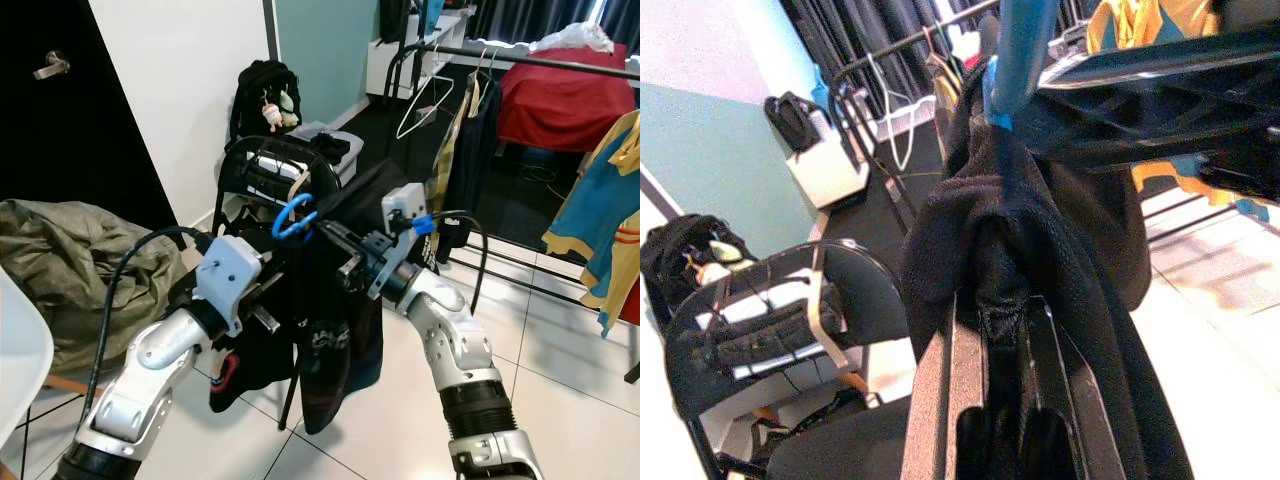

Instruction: Hang hanger

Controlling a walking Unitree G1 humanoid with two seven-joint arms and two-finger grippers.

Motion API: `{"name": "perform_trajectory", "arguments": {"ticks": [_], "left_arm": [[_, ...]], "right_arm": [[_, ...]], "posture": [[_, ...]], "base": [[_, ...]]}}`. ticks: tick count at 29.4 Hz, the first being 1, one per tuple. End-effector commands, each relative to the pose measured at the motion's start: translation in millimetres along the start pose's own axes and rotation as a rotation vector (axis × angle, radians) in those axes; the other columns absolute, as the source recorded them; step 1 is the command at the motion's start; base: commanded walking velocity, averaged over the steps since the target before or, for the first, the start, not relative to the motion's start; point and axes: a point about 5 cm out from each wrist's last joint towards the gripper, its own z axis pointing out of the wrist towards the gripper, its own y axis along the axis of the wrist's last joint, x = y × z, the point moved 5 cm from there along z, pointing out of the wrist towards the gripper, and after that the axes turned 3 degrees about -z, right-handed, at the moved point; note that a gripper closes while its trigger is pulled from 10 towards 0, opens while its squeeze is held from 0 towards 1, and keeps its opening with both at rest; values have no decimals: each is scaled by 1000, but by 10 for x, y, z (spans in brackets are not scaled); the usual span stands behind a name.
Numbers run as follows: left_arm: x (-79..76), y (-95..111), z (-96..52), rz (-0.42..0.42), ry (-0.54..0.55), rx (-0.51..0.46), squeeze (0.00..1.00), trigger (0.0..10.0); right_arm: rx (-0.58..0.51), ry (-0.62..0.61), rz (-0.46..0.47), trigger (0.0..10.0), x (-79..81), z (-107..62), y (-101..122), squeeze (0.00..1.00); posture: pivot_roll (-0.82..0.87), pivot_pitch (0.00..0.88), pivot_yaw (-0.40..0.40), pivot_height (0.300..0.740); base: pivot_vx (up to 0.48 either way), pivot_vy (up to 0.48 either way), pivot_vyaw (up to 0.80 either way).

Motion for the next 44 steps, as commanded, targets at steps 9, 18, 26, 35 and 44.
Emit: {"name": "perform_trajectory", "arguments": {"ticks": [9,18,26,35,44], "left_arm": [[37,-26,-29,53,-90,17,0,10000],[593,-201,-412,226,-207,162,0,10000],[713,-162,-681,274,-427,233,0,10000],[165,-123,-624,171,-629,127,0,10000],[-38,-198,-487,148,-621,118,0,10000]], "right_arm": [[47,128,18,0,290,-53,-116,0],[94,-213,-102,0,-424,-681,101,0],[133,-241,-146,0,-485,-920,243,0],[170,-99,-102,0,-188,-639,19,0],[164,9,-59,0,82,-400,-94,0]], "posture": [[-46,12,-3,740],[-59,15,-2,740],[-62,12,2,740],[-67,7,-5,740],[-70,9,-6,740]], "base": [[0,0,0],[0,0,0],[0,0,0],[0,0,0],[0,0,0]]}}
